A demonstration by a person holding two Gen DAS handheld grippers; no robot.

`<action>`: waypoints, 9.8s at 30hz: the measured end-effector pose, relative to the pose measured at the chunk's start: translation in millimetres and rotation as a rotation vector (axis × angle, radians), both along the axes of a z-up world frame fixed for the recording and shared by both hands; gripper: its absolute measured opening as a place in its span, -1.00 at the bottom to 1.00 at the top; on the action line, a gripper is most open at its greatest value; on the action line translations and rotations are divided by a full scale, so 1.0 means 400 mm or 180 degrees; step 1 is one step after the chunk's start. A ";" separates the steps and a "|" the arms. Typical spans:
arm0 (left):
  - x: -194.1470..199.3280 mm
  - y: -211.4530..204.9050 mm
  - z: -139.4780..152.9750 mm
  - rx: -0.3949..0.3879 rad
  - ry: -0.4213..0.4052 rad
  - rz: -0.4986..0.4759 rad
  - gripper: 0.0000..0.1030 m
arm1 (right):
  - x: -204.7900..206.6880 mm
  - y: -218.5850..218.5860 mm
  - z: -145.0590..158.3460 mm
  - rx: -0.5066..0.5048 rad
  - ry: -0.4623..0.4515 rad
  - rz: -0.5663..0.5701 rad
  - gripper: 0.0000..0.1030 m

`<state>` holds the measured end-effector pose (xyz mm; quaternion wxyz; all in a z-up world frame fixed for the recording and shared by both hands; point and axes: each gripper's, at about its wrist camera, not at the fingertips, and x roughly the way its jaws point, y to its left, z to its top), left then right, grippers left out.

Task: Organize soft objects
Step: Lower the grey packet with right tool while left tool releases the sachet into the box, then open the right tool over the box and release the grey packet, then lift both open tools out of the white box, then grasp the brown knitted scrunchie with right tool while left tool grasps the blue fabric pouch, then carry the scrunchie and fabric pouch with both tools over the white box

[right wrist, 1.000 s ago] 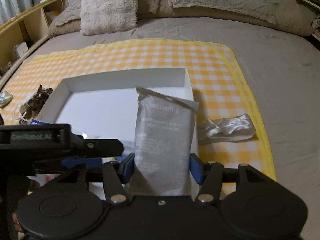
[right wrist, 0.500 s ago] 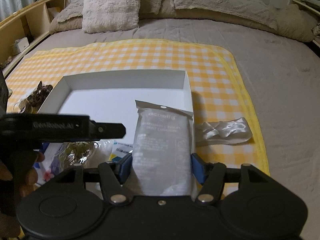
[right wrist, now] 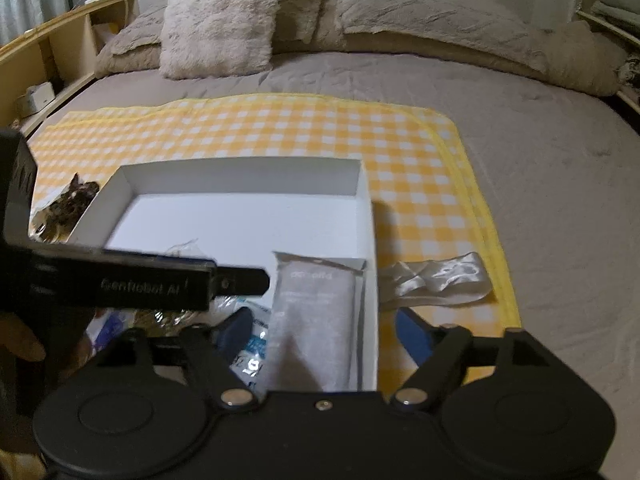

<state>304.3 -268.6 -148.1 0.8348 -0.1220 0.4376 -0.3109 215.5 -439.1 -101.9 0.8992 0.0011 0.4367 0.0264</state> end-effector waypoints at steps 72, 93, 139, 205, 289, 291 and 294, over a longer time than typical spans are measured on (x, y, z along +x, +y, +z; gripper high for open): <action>0.034 0.042 0.005 0.1038 -0.0062 -0.0303 0.24 | 0.068 0.115 -0.080 0.0112 0.0337 0.0713 -0.85; -0.128 0.111 0.197 0.0762 -0.0416 -0.0109 0.25 | -0.084 0.041 0.105 0.0217 -0.0405 0.0066 -0.41; -0.287 0.555 0.351 0.1125 -0.1190 0.1227 1.00 | -0.107 0.306 0.188 0.0003 -0.1081 -0.0094 1.00; 0.165 1.224 0.080 0.1020 0.0238 0.3351 -0.30 | 0.350 0.837 -0.122 -0.0733 -0.0415 0.1919 -0.35; -0.046 0.331 0.335 0.0280 -0.0882 0.0557 -0.76 | 0.073 0.169 0.184 0.0065 -0.0981 -0.0381 -0.83; -0.033 0.290 0.313 0.0245 -0.0803 0.0461 -0.76 | 0.082 0.151 0.168 -0.0008 -0.0919 -0.0425 -0.86; -0.020 0.243 0.278 0.0204 -0.0681 0.0349 -0.76 | 0.096 0.132 0.145 -0.0064 -0.0822 -0.0449 -0.89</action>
